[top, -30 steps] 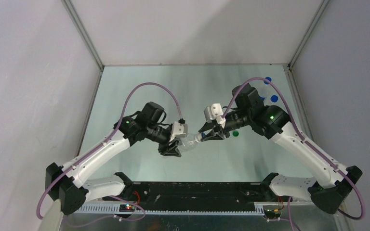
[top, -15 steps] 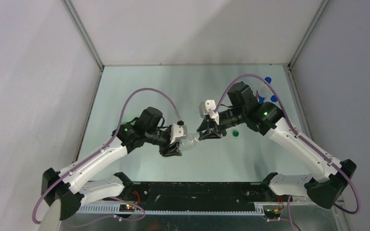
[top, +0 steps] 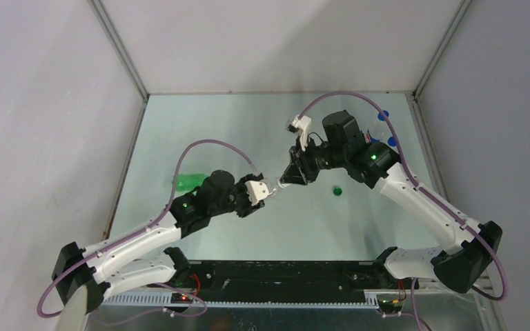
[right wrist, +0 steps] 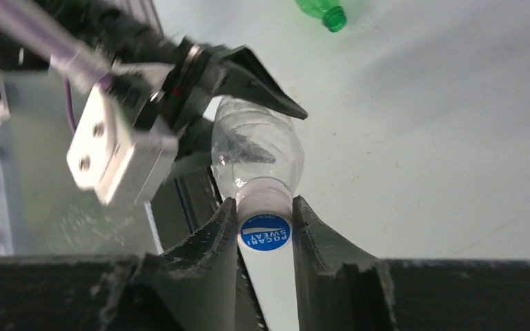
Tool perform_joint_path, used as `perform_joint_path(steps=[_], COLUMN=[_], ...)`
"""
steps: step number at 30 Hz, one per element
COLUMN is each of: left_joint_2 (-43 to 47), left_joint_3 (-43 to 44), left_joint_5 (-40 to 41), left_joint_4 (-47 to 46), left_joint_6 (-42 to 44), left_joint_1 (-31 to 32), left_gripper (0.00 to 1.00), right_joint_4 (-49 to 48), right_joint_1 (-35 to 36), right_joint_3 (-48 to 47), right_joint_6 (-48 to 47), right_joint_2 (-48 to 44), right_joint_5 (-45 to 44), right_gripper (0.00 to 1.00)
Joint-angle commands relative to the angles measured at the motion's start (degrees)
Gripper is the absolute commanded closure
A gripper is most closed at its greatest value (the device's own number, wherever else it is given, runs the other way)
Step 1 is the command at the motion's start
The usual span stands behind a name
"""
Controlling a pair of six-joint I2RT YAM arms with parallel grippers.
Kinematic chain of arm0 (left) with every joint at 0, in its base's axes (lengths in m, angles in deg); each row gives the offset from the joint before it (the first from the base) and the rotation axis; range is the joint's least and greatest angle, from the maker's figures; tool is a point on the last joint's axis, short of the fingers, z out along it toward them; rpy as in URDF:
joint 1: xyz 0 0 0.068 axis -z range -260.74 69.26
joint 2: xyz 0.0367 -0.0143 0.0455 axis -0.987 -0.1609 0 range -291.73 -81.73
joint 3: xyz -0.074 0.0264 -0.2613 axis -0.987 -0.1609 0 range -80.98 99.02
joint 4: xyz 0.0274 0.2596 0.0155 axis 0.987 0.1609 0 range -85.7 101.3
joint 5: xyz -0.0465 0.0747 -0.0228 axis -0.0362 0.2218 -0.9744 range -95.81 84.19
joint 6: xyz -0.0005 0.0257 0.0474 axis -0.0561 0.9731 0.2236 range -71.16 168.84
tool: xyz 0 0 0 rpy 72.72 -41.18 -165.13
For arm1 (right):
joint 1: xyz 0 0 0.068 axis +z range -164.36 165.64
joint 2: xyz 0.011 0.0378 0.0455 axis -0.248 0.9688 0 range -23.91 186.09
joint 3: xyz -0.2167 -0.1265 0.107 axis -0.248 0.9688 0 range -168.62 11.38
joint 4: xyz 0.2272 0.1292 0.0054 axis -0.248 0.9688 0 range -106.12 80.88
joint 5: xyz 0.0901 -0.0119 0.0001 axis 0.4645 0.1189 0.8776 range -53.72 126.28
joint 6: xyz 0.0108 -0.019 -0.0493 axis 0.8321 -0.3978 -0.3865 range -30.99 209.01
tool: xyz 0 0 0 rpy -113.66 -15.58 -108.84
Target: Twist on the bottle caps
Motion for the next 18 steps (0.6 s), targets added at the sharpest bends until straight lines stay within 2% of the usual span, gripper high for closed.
perform_joint_path(steps=[1, 6, 9, 12, 14, 17, 18], left_joint_2=[1.85, 0.31, -2.09, -3.85, -4.26, -4.23, -4.19], left_joint_3=[0.88, -3.36, -4.11, -3.02, -2.83, -2.57, -2.42], left_joint_5=[10.01, 26.32, 36.98, 39.79, 40.23, 39.64, 39.3], left_joint_4=[-29.18, -37.81, -41.2, -38.62, -36.77, -32.71, -31.6], left_joint_6=[-2.44, 4.14, 6.76, 6.49, 5.1, 4.46, 4.33], left_joint_1=[5.71, 12.91, 17.32, 18.5, 18.6, 18.49, 18.23], left_gripper=[1.0, 1.0, 1.0, 1.0, 1.0, 1.0, 1.0], right_joint_4=[-4.22, -0.51, 0.78, 0.41, -0.53, -1.73, -2.61], right_joint_1=[1.07, -0.48, -0.42, -0.03, -0.24, -0.44, -0.43], right_joint_3=[1.25, 2.08, 2.08, 2.08, 1.92, 0.38, 0.04], right_joint_6=[22.8, 42.18, 46.67, 48.54, 48.25, 44.83, 42.41], right_joint_2=[1.95, 3.17, 2.97, 1.96, 1.06, -0.63, -1.15], right_joint_5=[-9.88, -15.31, -17.5, -19.65, -19.53, -19.42, -19.5], right_gripper=[0.99, 0.98, 0.93, 0.87, 0.79, 0.57, 0.52])
